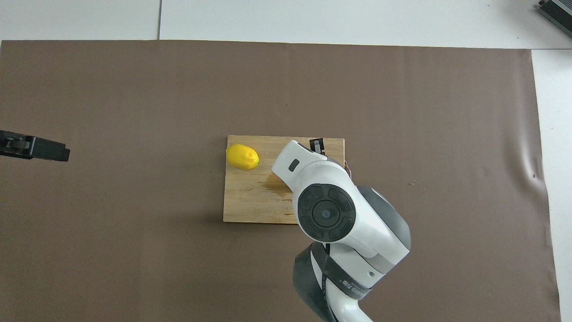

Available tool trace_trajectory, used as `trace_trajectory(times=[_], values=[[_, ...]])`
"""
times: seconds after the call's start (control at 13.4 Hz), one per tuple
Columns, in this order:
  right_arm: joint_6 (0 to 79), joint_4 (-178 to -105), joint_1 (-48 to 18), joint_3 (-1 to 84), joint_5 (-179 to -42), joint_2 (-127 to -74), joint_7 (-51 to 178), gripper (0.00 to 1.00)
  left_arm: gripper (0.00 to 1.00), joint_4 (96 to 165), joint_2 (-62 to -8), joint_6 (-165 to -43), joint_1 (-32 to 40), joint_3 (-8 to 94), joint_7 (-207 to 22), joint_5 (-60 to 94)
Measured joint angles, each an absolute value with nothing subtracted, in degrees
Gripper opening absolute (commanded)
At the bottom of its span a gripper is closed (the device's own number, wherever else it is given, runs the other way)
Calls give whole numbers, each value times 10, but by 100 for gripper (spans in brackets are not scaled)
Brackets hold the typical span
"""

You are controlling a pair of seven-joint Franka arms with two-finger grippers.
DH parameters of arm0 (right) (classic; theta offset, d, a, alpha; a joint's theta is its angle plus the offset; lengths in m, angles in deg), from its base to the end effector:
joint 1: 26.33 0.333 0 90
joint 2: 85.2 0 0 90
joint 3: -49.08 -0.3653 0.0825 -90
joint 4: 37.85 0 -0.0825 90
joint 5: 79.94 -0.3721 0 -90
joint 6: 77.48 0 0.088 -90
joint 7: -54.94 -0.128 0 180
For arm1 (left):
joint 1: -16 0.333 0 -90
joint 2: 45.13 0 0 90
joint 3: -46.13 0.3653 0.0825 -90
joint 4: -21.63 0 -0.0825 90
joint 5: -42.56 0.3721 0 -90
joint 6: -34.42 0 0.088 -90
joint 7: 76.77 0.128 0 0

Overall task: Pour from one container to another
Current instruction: 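Turn the white cup upright and carry it back beside the board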

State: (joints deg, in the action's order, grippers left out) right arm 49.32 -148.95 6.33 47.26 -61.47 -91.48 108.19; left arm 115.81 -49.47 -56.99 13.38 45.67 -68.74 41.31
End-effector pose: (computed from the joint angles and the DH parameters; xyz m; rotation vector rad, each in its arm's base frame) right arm 0.5033 0.3257 0.4796 1.8733 2.1401 0.1677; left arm 0.5171 -0.0308 0.6615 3.1067 -0.3018 0.0442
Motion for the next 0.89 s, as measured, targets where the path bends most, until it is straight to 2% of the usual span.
trace_trajectory(times=[0.45,0.89], values=[[473,-1491,27,473,-710,-898,1115,31,100,1158,-494,-570,133,455,-685,413],[466,-1526,-49,474,-836,-872,1194,31,100,1158,-494,-570,133,455,-674,413]])
